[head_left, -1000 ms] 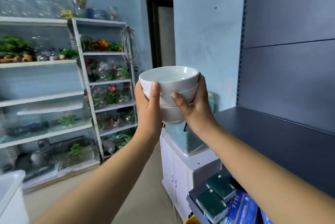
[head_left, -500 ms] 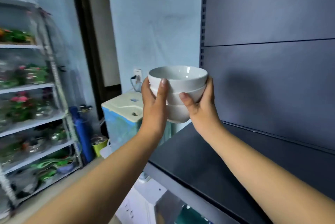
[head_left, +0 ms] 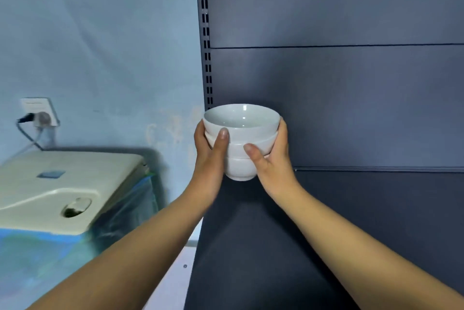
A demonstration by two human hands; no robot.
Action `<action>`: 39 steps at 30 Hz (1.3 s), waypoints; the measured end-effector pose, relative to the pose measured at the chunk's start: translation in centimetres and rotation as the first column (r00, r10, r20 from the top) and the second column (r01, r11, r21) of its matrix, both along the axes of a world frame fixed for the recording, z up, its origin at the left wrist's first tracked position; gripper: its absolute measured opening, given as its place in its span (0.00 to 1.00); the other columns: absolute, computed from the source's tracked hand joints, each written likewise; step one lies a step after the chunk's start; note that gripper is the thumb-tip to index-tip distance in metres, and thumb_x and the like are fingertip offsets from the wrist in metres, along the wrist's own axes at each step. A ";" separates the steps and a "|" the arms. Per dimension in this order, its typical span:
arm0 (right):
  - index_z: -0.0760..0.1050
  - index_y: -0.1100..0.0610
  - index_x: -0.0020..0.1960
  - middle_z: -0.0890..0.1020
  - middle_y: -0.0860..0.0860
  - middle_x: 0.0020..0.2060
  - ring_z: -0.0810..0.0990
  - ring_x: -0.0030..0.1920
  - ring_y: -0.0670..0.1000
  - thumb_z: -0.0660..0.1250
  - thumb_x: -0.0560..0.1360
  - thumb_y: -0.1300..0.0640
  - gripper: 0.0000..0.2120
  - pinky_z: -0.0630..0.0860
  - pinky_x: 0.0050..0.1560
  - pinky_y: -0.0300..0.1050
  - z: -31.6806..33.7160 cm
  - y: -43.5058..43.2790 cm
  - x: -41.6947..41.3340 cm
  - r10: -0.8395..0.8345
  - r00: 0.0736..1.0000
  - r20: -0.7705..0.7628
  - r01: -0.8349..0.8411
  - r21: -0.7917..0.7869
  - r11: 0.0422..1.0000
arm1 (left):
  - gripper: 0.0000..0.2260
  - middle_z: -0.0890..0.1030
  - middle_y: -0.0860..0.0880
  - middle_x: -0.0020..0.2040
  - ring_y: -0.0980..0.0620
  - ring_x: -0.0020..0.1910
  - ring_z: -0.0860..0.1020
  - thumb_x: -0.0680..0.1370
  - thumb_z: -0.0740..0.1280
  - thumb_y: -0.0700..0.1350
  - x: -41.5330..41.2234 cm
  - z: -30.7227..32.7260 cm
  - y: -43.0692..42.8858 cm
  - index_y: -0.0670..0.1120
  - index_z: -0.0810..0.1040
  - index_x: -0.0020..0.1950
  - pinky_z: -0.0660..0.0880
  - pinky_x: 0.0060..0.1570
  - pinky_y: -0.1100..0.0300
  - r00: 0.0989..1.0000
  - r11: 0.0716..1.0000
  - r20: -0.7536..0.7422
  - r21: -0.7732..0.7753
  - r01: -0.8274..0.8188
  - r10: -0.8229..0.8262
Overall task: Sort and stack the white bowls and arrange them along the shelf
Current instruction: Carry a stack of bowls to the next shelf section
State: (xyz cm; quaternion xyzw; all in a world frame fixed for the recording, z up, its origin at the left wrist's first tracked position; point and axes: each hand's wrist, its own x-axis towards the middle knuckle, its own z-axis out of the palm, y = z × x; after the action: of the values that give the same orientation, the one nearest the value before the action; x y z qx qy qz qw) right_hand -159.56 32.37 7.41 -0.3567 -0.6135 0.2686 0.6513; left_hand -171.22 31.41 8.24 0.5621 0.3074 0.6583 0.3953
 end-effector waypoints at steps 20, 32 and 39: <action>0.50 0.55 0.74 0.64 0.55 0.69 0.65 0.69 0.53 0.69 0.57 0.31 0.55 0.66 0.67 0.56 -6.4 5.0 -0.2 -0.148 0.982 0.115 0.170 -0.214 0.962 | 0.24 0.70 0.64 0.57 0.75 0.50 0.73 0.68 0.61 0.60 -0.3 -6.6 7.0 0.58 0.61 0.62 0.72 0.52 0.74 0.994 0.990 -0.044 -0.108 0.095 -0.100; 0.53 0.51 0.72 0.65 0.51 0.69 0.66 0.68 0.51 0.71 0.56 0.37 0.51 0.68 0.67 0.55 -6.9 6.9 0.2 -0.098 0.985 0.139 0.131 -0.251 0.959 | 0.36 0.70 0.63 0.57 0.70 0.51 0.73 0.62 0.60 0.65 -0.6 -7.1 8.4 0.53 0.57 0.66 0.73 0.50 0.74 0.999 0.993 -0.029 -0.117 0.011 -0.015; 0.53 0.50 0.73 0.65 0.49 0.69 0.66 0.69 0.50 0.70 0.57 0.37 0.50 0.67 0.67 0.53 -6.8 6.7 0.3 -0.081 0.988 0.134 0.115 -0.263 0.958 | 0.38 0.71 0.62 0.58 0.64 0.56 0.73 0.63 0.63 0.64 -0.7 -7.5 8.5 0.51 0.59 0.69 0.71 0.59 0.61 1.000 0.994 0.000 -0.110 0.030 -0.030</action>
State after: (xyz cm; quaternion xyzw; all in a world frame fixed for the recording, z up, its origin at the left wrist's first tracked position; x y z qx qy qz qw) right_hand -159.23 39.04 0.57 -0.4878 -0.5913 0.2949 0.5705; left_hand -171.94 39.87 0.77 0.5445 0.3348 0.6340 0.4353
